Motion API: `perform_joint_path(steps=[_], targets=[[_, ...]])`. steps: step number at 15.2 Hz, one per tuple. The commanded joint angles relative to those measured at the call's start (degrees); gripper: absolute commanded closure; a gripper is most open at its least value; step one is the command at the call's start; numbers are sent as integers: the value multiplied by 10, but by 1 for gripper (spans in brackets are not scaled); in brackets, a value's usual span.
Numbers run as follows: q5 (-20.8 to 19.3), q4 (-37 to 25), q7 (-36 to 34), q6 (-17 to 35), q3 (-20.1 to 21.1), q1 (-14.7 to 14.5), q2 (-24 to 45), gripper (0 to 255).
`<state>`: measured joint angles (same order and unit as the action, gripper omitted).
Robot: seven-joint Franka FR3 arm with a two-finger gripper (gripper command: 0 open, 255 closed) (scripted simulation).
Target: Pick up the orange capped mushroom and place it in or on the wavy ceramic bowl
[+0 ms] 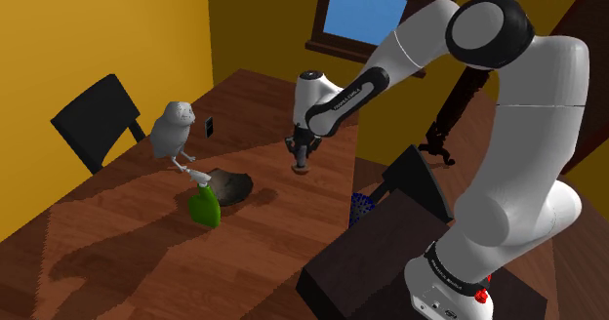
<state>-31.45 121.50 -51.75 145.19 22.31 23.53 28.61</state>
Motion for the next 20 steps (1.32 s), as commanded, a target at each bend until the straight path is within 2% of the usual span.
perform_joint_path(steps=[1,3,12,20], targets=[[10,2,7,-10,8,5,-13,255],[16,3,11,-15,11,7,-19,255],[12,-116,-81,-88,26,-101,49,255],[10,-273,-137,-172,30,-202,137,255]])
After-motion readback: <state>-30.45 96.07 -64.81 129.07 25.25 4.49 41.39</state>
